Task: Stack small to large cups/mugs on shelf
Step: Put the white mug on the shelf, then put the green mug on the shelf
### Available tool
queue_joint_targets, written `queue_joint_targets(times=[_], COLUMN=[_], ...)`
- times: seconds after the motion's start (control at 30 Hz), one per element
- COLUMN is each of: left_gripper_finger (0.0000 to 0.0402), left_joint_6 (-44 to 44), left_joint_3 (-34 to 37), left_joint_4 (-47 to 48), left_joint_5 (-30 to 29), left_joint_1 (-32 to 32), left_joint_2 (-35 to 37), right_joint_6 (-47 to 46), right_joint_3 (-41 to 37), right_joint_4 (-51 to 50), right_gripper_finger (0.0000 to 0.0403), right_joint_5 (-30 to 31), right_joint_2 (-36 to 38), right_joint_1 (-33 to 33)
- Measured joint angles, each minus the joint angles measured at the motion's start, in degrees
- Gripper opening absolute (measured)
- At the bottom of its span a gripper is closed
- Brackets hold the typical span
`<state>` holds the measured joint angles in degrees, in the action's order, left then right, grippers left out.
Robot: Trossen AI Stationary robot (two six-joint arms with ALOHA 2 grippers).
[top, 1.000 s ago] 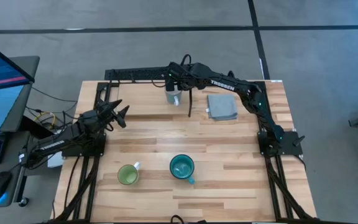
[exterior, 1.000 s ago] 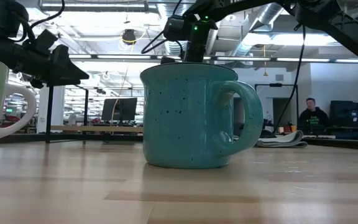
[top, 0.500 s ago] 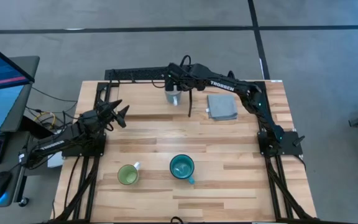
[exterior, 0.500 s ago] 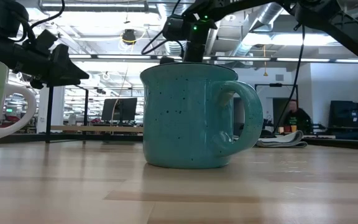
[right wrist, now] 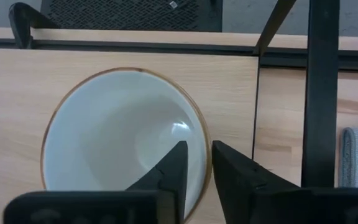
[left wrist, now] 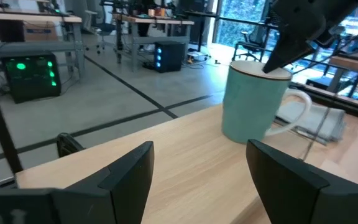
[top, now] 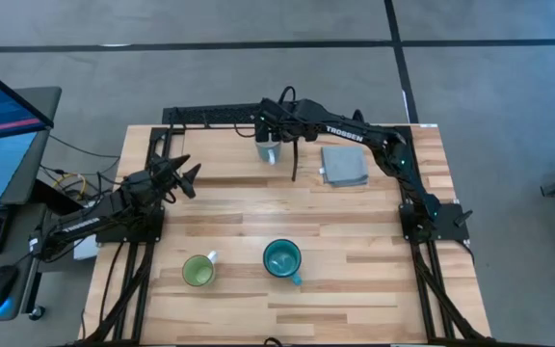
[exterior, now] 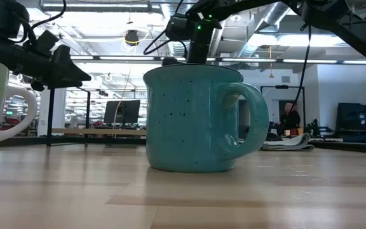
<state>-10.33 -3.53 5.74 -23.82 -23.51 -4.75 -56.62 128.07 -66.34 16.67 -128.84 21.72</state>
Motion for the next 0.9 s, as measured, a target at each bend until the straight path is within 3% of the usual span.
queue_joint_targets(times=[0.9], left_gripper_finger=[0.0247], left_joint_6=[-0.02], left_joint_3=[0.02], left_joint_4=[0.00], left_joint_5=[2.60], left_joint_1=[0.02], left_joint_2=[0.00], right_joint_6=[0.09], right_joint_3=[0.04], right_joint_4=[1.06], right_gripper_finger=[0.0169], right_joint_5=[1.44], right_joint_2=[0.05], right_joint_1=[0.15])
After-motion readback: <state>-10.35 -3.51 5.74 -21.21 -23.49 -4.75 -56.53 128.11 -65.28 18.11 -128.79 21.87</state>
